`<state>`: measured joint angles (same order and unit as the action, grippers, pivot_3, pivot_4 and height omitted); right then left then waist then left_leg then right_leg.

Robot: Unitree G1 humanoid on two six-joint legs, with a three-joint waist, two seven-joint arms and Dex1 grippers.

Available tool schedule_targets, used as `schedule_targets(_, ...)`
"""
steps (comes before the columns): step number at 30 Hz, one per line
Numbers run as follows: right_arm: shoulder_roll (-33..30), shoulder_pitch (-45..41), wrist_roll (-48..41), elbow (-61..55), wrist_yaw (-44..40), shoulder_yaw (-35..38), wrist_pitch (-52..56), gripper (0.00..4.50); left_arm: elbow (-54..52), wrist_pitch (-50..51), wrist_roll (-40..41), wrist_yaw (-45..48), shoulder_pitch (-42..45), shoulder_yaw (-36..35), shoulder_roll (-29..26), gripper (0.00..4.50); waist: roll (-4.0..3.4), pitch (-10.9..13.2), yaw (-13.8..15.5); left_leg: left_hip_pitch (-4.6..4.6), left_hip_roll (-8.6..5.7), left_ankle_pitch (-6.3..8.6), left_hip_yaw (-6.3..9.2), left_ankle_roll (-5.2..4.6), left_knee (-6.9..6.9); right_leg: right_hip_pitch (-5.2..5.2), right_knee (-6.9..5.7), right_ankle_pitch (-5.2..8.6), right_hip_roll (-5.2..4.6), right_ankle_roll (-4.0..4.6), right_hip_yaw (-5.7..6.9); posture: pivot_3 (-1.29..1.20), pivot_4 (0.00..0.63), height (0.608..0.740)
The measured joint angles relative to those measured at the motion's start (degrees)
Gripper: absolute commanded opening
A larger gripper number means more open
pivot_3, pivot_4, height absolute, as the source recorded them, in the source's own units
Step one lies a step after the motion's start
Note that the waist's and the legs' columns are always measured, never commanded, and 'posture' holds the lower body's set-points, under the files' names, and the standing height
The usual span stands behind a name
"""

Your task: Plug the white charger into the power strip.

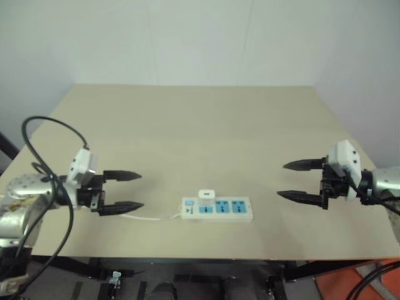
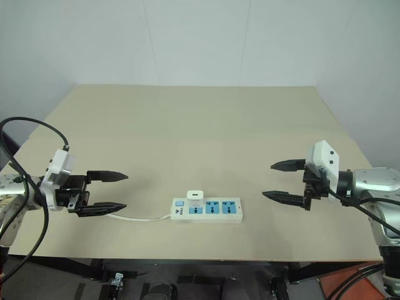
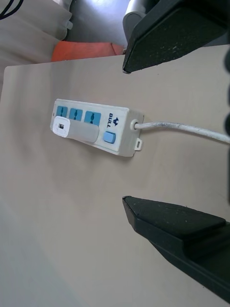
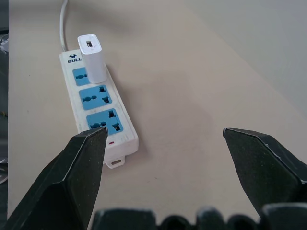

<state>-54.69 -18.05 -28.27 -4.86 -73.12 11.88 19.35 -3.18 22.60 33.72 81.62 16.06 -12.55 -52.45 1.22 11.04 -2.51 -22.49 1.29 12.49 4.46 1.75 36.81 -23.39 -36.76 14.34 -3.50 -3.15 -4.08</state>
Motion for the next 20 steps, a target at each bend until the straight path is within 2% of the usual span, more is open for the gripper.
schedule_targets(20,-0.01,2.56,-0.11,-3.68,0.66,0.0,0.02,4.5,0.25,-0.11,-0.35,0.04,0.87,2.75,0.26,4.46,0.0,0.0,-0.01,0.0,0.0,0.0,-0.01,0.0,0.01,0.0,-0.02,-0.01,0.01,0.02,-0.01,0.0,0.15,0.74)
